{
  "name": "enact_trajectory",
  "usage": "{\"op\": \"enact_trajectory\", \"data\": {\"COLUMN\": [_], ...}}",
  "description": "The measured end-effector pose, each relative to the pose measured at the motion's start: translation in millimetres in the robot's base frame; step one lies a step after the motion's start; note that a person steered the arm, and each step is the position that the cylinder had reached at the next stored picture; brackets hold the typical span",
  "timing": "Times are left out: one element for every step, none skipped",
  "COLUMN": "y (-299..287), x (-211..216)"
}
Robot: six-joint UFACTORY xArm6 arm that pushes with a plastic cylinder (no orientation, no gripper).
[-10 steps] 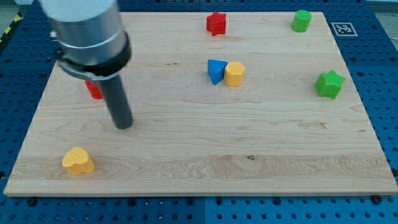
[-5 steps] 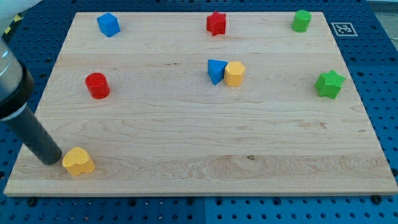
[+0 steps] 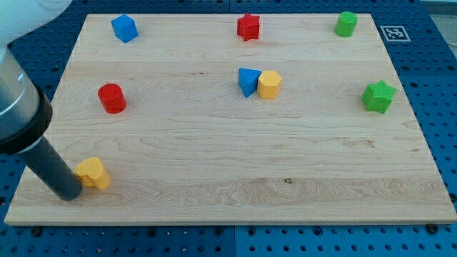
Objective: Slide the heart vertically below the triangle
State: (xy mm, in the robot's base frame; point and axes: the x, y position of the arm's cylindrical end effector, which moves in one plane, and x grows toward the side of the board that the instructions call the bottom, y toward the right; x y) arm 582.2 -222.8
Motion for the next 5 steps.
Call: {"op": "enact_trajectory", "data": {"y": [31.3, 52.5, 54.4, 54.4, 51.9], "x": [-1.5, -1.5, -1.5, -1.5, -1.4]}}
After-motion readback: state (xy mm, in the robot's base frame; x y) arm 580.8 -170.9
